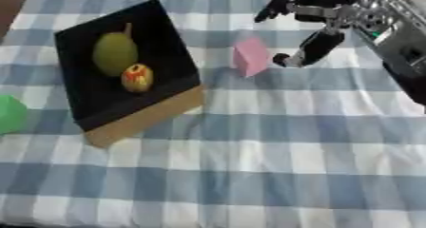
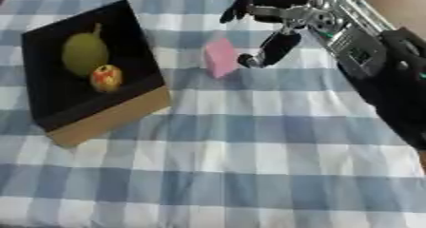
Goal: Pick up objects on the table and place them in the box.
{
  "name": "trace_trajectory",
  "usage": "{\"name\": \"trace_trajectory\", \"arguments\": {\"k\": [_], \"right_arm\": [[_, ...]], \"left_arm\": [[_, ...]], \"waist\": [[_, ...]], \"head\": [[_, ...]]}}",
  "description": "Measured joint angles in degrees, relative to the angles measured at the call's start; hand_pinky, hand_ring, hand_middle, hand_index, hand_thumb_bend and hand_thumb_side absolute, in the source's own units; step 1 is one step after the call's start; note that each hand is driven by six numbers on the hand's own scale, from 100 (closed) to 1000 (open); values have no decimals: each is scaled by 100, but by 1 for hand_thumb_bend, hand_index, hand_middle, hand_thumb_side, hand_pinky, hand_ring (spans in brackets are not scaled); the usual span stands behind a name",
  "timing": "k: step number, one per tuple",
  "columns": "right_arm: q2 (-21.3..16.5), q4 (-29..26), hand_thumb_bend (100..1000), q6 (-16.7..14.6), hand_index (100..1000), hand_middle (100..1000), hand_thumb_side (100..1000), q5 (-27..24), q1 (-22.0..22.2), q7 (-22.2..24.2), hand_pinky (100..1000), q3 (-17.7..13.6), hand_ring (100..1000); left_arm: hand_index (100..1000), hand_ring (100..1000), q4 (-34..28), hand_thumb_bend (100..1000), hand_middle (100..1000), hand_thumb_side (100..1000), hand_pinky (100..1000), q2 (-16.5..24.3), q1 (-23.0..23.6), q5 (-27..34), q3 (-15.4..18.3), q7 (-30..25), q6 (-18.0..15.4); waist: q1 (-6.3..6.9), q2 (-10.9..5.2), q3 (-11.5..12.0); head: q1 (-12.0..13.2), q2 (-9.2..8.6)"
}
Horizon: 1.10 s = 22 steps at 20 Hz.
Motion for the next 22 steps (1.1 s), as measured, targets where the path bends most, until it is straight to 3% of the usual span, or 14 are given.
{"name": "trace_trajectory", "arguments": {"k": [10,22], "right_arm": [[343,609,354,-183,923,873,128,391,-186,2,898,0,908],[511,1008,312,-358,920,847,187,507,-229,90,896,1,905]], "left_arm": [[902,875,0,636,846,894,824,-5,-19,18,-1,0,0],[902,874,0,634,846,894,824,-14,-47,21,-1,6,5]], "waist": [[-1,2,43],[-23,42,69]], "head": [[-7,-34],[-5,-33]]}}
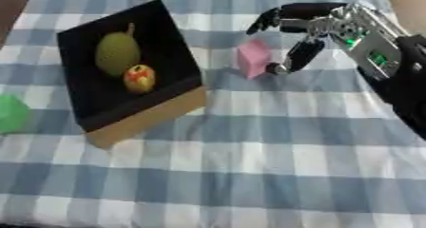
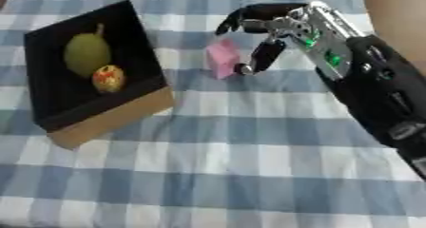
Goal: Pick up objects on the table and place them in the box.
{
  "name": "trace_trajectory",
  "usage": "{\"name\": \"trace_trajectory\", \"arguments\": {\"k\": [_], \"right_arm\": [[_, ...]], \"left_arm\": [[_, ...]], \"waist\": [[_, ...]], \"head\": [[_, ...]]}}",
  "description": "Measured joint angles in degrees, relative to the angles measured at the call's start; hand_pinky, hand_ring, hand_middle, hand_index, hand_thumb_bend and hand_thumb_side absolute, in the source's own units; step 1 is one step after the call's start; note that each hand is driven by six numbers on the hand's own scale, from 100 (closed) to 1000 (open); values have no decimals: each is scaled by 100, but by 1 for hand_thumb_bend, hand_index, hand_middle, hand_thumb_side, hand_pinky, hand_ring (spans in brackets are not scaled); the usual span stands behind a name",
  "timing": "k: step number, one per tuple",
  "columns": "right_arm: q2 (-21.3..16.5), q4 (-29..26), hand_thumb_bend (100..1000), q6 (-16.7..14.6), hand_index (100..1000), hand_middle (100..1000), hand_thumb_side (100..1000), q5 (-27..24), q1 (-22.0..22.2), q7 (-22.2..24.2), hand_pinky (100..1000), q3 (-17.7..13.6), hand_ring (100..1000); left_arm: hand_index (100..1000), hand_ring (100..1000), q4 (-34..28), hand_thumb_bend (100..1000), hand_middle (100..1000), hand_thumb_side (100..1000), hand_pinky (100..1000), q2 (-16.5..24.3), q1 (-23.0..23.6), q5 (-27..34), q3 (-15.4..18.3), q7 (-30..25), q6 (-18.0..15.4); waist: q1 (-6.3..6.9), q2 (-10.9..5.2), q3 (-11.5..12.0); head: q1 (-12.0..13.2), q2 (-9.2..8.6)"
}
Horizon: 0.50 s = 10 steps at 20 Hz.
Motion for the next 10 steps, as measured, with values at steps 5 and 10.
{"name": "trace_trajectory", "arguments": {"k": [5,10], "right_arm": [[80,99,222,10,882,781,214,0,-3,-16,889,16,896],[165,239,200,56,829,717,208,22,-24,-138,882,15,883]], "left_arm": [[902,873,0,634,846,894,824,-37,-11,1,0,0,0],[901,873,0,634,846,895,824,-37,-20,3,0,0,0]], "waist": [[0,13,13],[0,24,29]], "head": [[2,0],[2,0]]}}
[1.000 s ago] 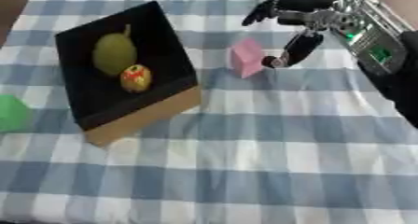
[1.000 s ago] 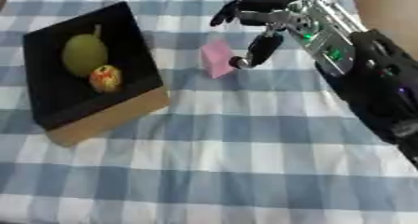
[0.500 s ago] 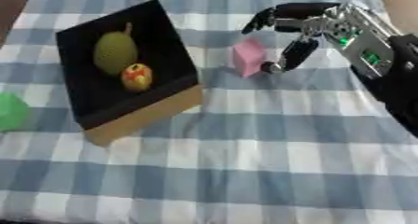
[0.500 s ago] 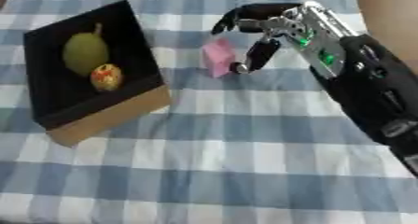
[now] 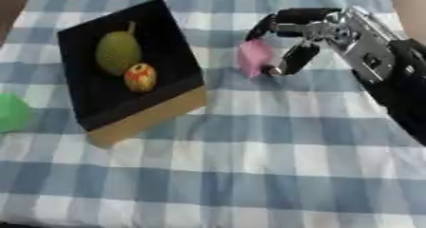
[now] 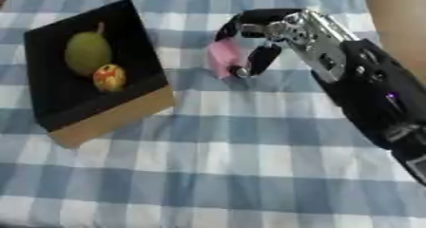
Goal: Pick up objects on the table and place them in the box.
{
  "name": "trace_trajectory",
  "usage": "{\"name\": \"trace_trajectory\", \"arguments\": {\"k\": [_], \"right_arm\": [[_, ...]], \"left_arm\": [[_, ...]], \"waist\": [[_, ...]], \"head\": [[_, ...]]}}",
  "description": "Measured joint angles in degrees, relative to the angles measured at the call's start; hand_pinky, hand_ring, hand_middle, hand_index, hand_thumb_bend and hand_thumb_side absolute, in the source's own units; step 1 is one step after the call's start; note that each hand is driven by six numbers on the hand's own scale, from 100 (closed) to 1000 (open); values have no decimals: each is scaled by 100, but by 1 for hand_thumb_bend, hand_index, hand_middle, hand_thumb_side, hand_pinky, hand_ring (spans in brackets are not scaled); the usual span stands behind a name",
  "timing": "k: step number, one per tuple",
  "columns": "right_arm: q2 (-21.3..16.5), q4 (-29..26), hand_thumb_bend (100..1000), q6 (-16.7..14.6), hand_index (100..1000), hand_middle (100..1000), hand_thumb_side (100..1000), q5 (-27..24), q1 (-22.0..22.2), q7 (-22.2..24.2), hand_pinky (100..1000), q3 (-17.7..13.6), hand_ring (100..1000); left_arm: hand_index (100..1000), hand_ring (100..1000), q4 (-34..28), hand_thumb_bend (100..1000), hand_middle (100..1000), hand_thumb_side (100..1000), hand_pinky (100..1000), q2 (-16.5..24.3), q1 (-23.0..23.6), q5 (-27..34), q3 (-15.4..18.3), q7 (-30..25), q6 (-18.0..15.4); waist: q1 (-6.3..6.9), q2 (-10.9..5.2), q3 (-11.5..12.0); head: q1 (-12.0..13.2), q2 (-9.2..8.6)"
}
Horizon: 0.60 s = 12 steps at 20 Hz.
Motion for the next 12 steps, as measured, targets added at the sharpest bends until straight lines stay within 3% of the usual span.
{"name": "trace_trajectory", "arguments": {"k": [7,12], "right_arm": [[68,76,157,-5,681,547,148,28,-26,-111,857,-21,812],[89,-8,140,95,663,529,100,-35,-28,-260,847,-24,791]], "left_arm": [[902,873,0,633,846,894,825,-1,-5,1,0,0,0],[902,872,0,633,846,894,825,-1,-11,1,0,0,0]], "waist": [[-8,2,1],[-8,2,-4]], "head": [[4,0],[10,0]]}}
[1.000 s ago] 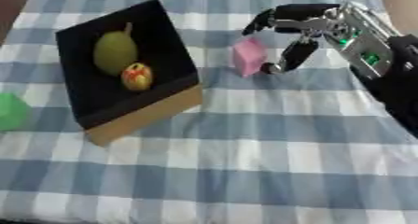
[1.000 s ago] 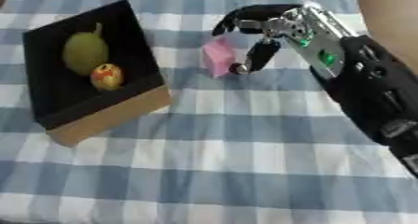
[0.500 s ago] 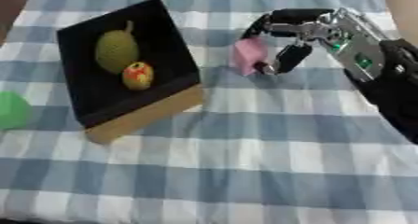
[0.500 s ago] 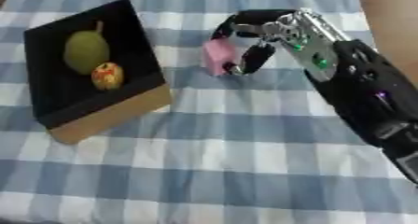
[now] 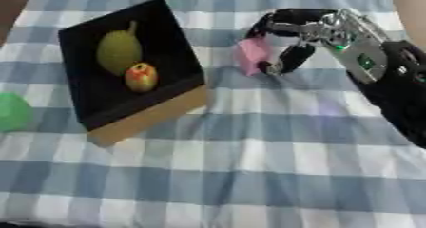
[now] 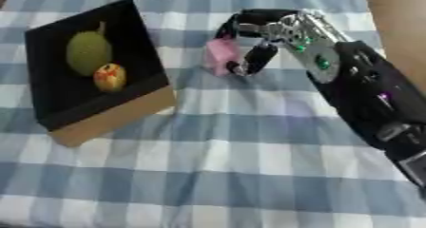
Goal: Pick up objects on the table and place them in the box.
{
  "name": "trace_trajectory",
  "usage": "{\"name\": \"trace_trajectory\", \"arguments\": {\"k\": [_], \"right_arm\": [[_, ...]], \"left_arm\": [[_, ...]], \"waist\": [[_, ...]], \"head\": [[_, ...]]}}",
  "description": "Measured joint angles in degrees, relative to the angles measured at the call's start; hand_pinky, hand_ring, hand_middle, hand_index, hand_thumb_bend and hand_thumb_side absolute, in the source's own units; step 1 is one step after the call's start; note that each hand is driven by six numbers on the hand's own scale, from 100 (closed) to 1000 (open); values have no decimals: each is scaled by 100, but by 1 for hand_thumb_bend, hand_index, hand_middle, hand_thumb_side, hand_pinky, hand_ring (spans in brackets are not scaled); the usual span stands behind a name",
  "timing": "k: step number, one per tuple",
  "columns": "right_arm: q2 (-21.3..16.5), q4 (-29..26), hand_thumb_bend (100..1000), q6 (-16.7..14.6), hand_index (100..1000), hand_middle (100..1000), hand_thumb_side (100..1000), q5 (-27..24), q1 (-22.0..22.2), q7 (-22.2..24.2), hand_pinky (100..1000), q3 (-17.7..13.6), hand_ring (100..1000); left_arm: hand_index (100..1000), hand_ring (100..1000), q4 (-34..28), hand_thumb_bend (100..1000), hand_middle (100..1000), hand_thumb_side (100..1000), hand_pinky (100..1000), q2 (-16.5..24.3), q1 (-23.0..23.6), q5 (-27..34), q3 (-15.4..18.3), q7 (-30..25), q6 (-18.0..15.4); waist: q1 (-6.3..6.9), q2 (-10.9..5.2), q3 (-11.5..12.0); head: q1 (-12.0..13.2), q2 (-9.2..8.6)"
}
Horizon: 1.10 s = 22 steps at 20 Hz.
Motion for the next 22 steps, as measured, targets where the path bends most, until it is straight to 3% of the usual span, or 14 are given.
{"name": "trace_trajectory", "arguments": {"k": [4,5,6,11,22], "right_arm": [[-9,-351,100,141,671,538,100,-165,-86,-13,844,-3,786],[-10,-473,100,190,673,540,151,-220,-141,6,844,-11,784],[-12,-599,100,247,672,539,100,-285,-204,24,842,-20,779],[60,-1149,100,512,672,539,100,-589,-540,144,836,-56,762],[1292,-1379,100,574,676,543,100,-447,-1068,272,842,56,753]], "left_arm": [[902,872,0,634,846,894,825,0,3,-3,0,2,2],[902,872,0,637,846,895,825,0,5,-4,0,3,4],[902,872,0,633,846,894,825,0,6,-5,0,4,4],[902,872,0,634,846,894,825,1,16,-10,0,7,10],[901,874,0,640,848,892,827,1,-76,-8,-34,-3,1]], "waist": [[0,0,-39],[0,0,-48],[0,0,-66],[0,-6,-89],[-42,-6,52]], "head": [[10,1],[10,1],[7,2],[-28,5],[-249,4]]}}
